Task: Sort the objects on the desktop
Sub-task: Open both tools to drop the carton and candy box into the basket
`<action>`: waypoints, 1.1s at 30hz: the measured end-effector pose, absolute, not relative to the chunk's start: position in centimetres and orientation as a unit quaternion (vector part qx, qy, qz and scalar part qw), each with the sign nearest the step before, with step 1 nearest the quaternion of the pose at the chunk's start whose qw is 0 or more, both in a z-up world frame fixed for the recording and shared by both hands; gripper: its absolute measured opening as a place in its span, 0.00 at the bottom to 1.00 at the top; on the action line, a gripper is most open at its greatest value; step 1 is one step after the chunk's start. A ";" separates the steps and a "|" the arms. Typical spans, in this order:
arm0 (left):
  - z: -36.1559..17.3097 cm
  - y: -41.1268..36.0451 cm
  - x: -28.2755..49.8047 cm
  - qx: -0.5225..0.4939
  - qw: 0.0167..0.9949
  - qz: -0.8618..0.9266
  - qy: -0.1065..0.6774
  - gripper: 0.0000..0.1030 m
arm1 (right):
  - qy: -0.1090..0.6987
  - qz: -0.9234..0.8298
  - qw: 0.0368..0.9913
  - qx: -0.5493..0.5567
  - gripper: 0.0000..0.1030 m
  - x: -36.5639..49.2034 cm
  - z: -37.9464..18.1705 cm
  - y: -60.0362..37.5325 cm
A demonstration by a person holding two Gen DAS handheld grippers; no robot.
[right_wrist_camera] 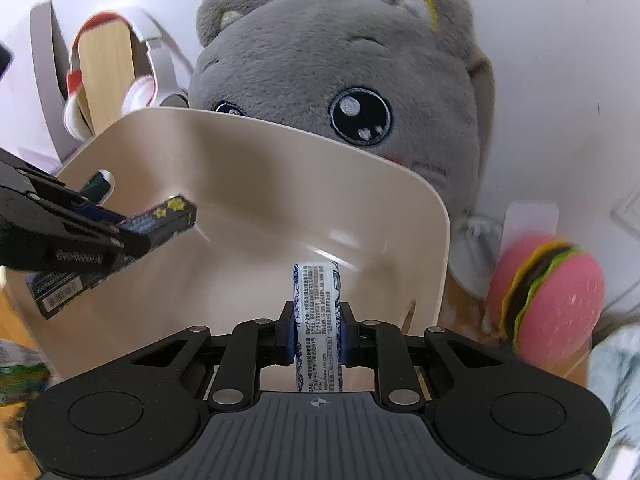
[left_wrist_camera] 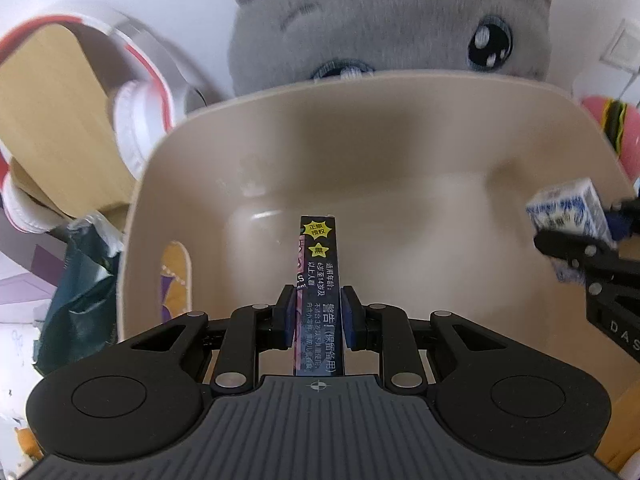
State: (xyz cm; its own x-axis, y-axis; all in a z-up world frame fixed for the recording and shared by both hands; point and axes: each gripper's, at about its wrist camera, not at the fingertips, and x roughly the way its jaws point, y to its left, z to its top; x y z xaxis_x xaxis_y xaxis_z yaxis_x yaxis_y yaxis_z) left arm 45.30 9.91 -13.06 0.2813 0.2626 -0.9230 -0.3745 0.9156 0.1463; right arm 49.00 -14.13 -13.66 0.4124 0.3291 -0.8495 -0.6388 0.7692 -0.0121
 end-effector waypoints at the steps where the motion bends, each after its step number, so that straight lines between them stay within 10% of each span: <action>1: -13.3 10.0 45.3 -0.050 0.798 0.198 0.566 0.23 | 0.452 0.296 0.822 -0.178 0.19 49.0 -13.7 -13.7; 6: -13.7 10.4 45.2 -0.055 0.795 0.195 0.571 0.29 | 0.457 0.302 0.813 -0.196 0.19 48.8 -14.6 -12.6; 10: -13.2 10.6 44.4 -0.052 0.801 0.193 0.565 0.53 | 0.462 0.305 0.807 -0.207 0.43 48.3 -15.1 -12.2; 16: -11.8 11.2 42.8 -0.061 0.809 0.195 0.551 0.55 | 0.451 0.301 0.811 -0.219 0.70 47.0 -14.2 -11.5; 33: -6.7 10.5 34.0 -0.030 0.844 0.170 0.508 0.62 | 0.402 0.296 0.854 -0.149 0.99 42.0 -7.9 -15.0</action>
